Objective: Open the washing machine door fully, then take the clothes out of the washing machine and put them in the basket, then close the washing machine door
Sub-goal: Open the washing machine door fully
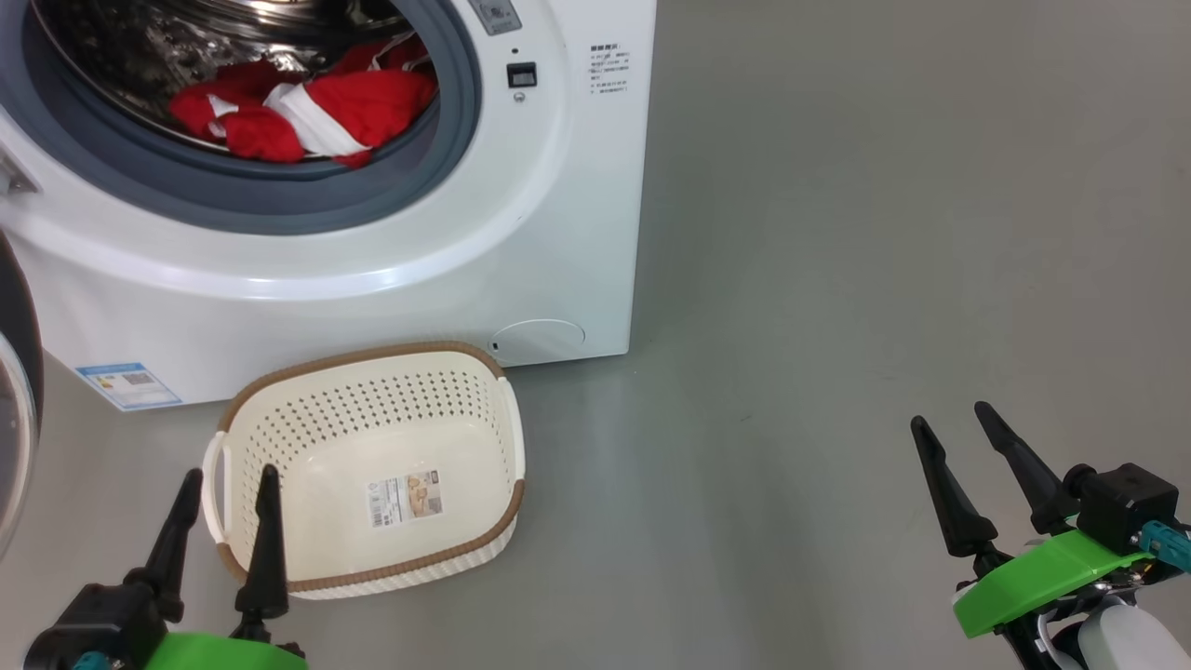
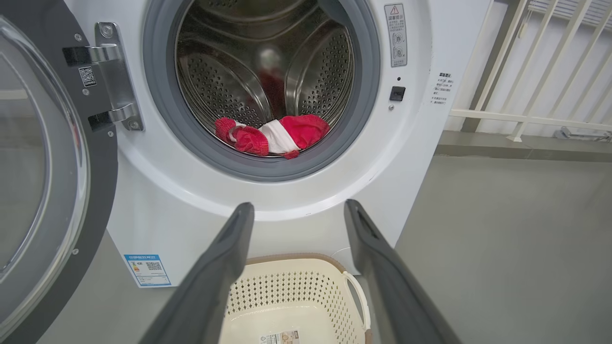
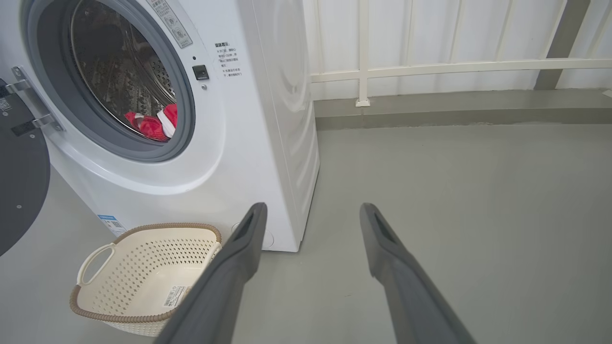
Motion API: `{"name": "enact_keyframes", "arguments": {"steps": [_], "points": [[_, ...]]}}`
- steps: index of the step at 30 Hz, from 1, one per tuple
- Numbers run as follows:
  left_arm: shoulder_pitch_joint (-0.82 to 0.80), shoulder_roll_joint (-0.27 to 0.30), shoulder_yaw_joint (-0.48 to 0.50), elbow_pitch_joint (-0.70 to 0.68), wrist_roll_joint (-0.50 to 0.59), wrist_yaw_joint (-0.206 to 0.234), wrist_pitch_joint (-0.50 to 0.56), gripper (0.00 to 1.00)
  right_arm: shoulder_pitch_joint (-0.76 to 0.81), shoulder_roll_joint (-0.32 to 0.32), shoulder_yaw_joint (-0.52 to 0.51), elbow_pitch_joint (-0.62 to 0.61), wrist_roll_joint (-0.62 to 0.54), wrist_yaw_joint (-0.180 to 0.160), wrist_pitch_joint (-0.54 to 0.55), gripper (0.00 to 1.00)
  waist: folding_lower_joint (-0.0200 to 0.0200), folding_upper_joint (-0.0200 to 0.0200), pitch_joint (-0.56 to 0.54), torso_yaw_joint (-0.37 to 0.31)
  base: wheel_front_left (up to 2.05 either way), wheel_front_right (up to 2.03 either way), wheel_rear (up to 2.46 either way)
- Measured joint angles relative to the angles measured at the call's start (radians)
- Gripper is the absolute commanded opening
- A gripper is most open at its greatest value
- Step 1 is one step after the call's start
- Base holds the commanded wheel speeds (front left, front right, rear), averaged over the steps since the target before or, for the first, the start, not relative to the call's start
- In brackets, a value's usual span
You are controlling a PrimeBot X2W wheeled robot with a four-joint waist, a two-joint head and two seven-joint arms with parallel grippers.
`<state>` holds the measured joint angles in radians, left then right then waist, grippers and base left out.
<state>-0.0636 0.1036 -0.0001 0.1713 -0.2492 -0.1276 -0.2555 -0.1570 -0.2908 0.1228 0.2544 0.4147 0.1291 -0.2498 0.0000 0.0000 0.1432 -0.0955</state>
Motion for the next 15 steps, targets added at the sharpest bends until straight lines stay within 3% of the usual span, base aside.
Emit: {"name": "enact_keyframes", "arguments": {"steps": [15], "points": [[0.0, -0.001, -0.003, 0.006, -0.019, 0.0, 0.0, 1.0, 0.0, 0.001, -0.002, -0.005, -0.001, 0.0, 0.0, 1.0, 0.0, 0.0, 0.018, 0.008, 0.03, -0.04, 0.01]]}}
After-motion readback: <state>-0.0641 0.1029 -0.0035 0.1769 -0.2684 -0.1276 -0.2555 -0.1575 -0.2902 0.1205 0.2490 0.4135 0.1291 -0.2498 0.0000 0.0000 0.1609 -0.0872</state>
